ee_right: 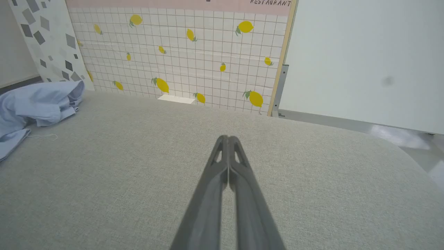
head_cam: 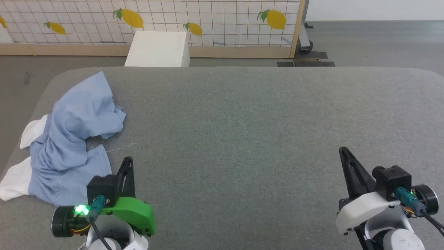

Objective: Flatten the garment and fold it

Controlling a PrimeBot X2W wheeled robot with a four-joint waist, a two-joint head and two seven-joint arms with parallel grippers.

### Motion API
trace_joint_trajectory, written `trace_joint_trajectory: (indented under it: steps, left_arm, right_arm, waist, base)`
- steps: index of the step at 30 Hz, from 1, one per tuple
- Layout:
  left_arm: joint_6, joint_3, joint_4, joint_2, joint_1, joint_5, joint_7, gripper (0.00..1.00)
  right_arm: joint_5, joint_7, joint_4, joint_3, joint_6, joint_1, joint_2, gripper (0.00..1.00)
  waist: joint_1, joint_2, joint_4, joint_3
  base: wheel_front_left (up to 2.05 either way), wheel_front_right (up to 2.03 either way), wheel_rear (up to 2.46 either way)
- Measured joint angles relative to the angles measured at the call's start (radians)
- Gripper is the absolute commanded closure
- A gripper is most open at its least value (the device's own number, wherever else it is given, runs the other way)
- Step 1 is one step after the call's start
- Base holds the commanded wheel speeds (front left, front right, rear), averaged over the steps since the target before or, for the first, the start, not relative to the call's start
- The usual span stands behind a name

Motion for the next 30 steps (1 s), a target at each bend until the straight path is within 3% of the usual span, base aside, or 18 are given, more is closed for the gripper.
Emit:
trace_joint_trajectory:
  steps: [18,19,30]
  left_arm:
    - [0.000,0.000,0.000,0.000,0.000,0.000,0.000,1.00]
    - [0.000,0.000,0.000,0.000,0.000,0.000,0.000,0.00]
    - [0.000,-0.009,0.009,0.000,0.000,-0.009,-0.008,0.00]
  right_arm:
    - [0.000,0.000,0.000,0.000,0.000,0.000,0.000,1.00]
    - [0.000,0.000,0.000,0.000,0.000,0.000,0.000,0.00]
    - [0.010,-0.009,0.006,-0.006,0.000,0.000,0.000,0.00]
  waist:
    - [0.0000,0.0000,0.000,0.000]
    - [0.0000,0.0000,0.000,0.000]
    - [0.0000,0.0000,0.000,0.000]
  base:
    - [0.00,0.00,0.00]
    - [0.00,0.00,0.00]
    - [0.00,0.00,0.00]
